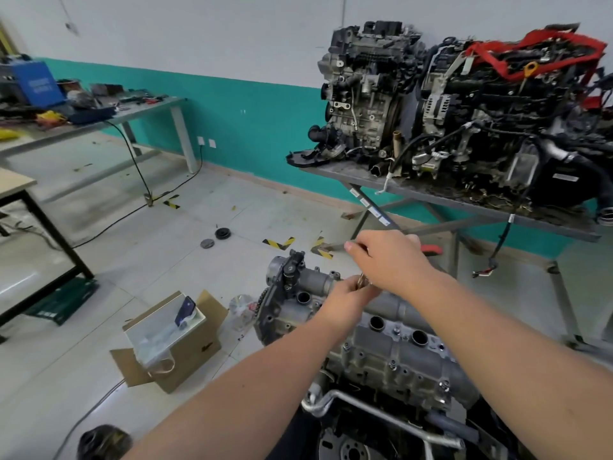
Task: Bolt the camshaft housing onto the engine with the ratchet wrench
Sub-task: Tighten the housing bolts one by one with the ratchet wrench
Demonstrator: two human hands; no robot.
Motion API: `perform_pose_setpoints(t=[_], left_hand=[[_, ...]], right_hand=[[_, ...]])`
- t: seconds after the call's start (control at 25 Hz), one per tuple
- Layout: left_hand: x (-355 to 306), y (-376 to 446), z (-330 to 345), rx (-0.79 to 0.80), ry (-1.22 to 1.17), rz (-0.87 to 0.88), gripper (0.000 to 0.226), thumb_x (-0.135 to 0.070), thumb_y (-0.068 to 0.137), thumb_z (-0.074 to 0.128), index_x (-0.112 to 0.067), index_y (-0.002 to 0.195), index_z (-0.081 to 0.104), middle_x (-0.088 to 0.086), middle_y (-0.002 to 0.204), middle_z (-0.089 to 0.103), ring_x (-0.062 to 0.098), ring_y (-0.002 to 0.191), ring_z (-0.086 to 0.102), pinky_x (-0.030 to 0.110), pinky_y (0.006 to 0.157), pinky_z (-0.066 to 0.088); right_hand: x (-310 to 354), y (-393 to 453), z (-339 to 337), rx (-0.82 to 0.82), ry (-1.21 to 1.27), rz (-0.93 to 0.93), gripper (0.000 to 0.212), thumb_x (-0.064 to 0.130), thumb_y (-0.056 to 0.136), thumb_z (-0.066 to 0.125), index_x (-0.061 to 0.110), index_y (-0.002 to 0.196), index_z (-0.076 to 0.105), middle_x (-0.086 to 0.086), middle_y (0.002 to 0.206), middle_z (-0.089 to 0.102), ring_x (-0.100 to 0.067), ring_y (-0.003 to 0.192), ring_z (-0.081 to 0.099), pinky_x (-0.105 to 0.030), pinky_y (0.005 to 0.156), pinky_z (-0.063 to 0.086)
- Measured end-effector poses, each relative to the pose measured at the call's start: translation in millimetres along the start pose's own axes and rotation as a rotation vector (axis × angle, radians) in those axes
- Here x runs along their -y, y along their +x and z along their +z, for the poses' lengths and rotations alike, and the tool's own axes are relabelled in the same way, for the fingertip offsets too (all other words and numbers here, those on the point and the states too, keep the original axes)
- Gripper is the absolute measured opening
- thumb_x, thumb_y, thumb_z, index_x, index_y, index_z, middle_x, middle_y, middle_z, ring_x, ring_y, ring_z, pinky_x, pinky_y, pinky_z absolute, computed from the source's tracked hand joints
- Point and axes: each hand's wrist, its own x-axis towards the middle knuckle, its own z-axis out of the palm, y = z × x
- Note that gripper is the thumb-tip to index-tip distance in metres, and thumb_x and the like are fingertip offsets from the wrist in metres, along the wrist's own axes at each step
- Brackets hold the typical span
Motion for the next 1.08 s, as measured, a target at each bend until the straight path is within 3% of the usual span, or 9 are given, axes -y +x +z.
perform_pose_setpoints(t=[0.12,0.2,0.28,0.4,0.64,0.72,0.8,0.92,1.08], left_hand=[[-0.5,-0.5,2.7,-0.047,-0.124,-0.023,0.017,-0.032,0.074,0.061,-0.024,0.062,0.051,-0.002,0.06,0.037,0.014,0.059,0.029,0.034,0.064,0.019],[-0.2,0.4,1.6,-0.096,-0.112,-0.062,0.025,-0.034,0.078,0.066,-0.018,0.073,0.048,0.003,0.065,0.036,0.017,0.061,0.031,0.032,0.067,0.023],[1.5,2.1,1.0,-0.147,-0.086,-0.103,0.034,-0.029,0.087,0.067,-0.021,0.067,0.04,-0.005,0.056,0.036,0.011,0.052,0.037,0.03,0.063,0.029],[2.3,2.7,5.5,-0.145,-0.022,-0.084,0.037,-0.026,0.09,0.065,-0.021,0.067,0.037,-0.007,0.058,0.032,0.009,0.053,0.033,0.029,0.06,0.027],[0.4,-3.6,17.7,0.002,-0.02,0.034,0.022,-0.019,0.083,0.058,-0.029,0.065,0.049,-0.012,0.056,0.039,0.005,0.048,0.032,0.027,0.053,0.027],[0.0,-4.4,18.1,0.087,-0.02,0.047,0.017,-0.019,0.082,0.059,-0.034,0.089,0.063,-0.015,0.071,0.059,0.004,0.063,0.053,0.019,0.059,0.043],[4.3,-2.8,16.6,0.13,0.066,0.027,0.027,-0.024,0.081,0.065,-0.027,0.107,0.058,-0.012,0.085,0.058,0.009,0.074,0.054,0.017,0.063,0.044],[11.7,1.6,9.3,0.126,0.263,-0.003,0.028,-0.036,0.081,0.069,-0.031,0.105,0.056,-0.011,0.098,0.061,0.006,0.083,0.059,0.021,0.07,0.044],[17.5,13.5,8.0,0.194,0.316,-0.036,0.027,-0.02,0.088,0.071,-0.021,0.114,0.064,-0.006,0.107,0.068,0.01,0.101,0.064,0.023,0.084,0.048]], right_hand=[[0.4,-7.4,10.2,-0.129,0.027,-0.06,0.031,0.053,0.097,0.044,0.032,0.079,0.057,0.016,0.083,0.052,-0.013,0.095,0.049,-0.039,0.085,0.024],[-4.4,-13.3,15.8,-0.341,0.192,0.059,0.027,0.056,0.091,0.054,0.029,0.092,0.057,0.011,0.099,0.048,-0.011,0.1,0.042,-0.039,0.089,0.028],[-4.1,-16.6,16.9,-0.434,0.631,0.396,0.033,0.052,0.086,0.066,0.024,0.095,0.051,0.004,0.103,0.049,-0.014,0.093,0.049,-0.037,0.083,0.039],[-5.3,-11.9,17.9,-0.22,1.342,0.741,0.03,0.037,0.086,0.074,0.016,0.091,0.054,-0.001,0.089,0.057,-0.015,0.077,0.055,-0.031,0.061,0.038],[2.7,-6.2,12.5,-0.045,1.596,0.723,0.008,0.008,0.095,0.053,0.009,0.087,0.052,-0.001,0.054,0.059,-0.016,0.045,0.058,-0.023,0.047,0.043],[7.1,-8.1,9.8,-0.026,1.577,0.706,0.012,0.009,0.097,0.05,0.012,0.086,0.049,0.002,0.049,0.049,-0.012,0.036,0.041,-0.026,0.05,0.036],[7.0,-11.1,2.1,-0.021,1.526,0.626,0.013,0.011,0.1,0.048,0.014,0.087,0.046,0.003,0.048,0.043,-0.011,0.036,0.029,-0.03,0.054,0.031],[-3.0,-14.8,-18.0,-0.038,1.489,0.559,0.007,0.013,0.101,0.047,0.012,0.094,0.048,0.004,0.048,0.042,-0.012,0.038,0.024,-0.032,0.055,0.033],[-29.6,-29.2,-35.8,-0.084,1.459,0.598,0.006,0.014,0.102,0.046,0.009,0.103,0.049,0.005,0.046,0.041,-0.012,0.035,0.022,-0.032,0.053,0.034]])
